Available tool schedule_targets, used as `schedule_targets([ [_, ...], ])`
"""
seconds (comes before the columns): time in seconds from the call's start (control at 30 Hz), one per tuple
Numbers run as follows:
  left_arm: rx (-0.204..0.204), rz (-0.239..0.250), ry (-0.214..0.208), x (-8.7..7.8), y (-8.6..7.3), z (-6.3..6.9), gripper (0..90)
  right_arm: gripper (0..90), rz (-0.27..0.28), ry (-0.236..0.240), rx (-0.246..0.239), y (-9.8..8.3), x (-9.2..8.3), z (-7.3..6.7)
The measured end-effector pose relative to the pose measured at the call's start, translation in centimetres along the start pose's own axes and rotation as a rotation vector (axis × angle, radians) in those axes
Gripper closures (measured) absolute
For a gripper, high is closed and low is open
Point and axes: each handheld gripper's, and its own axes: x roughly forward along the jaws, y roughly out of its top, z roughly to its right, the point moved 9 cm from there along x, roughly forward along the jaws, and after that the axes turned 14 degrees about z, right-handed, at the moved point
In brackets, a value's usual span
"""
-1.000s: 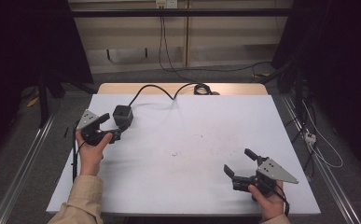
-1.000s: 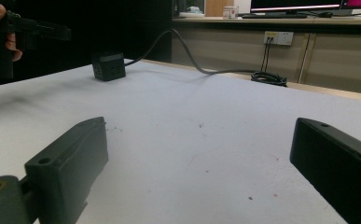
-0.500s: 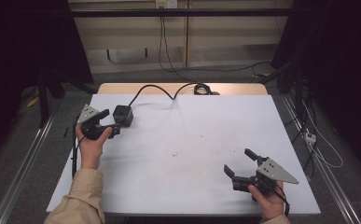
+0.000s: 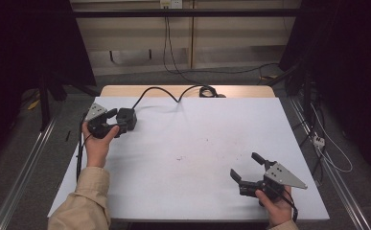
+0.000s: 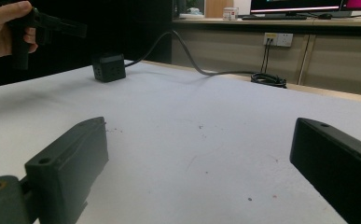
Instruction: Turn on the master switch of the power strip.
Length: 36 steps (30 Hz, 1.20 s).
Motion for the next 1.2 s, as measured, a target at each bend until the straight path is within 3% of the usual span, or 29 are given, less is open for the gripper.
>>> schedule_targets([
  [0.7, 0.012, -0.027, 0.005, 1.2, -0.1, -0.5, 51.0, 3.7, 0.003, 0.002, 0.005, 0.0, 0.0, 0.1],
  [1.2, 0.027, -0.063, 0.037, 1.2, -0.6, -1.4, 61.6, 3.7, 0.005, 0.006, 0.004, 0.1, 0.0, 0.0],
])
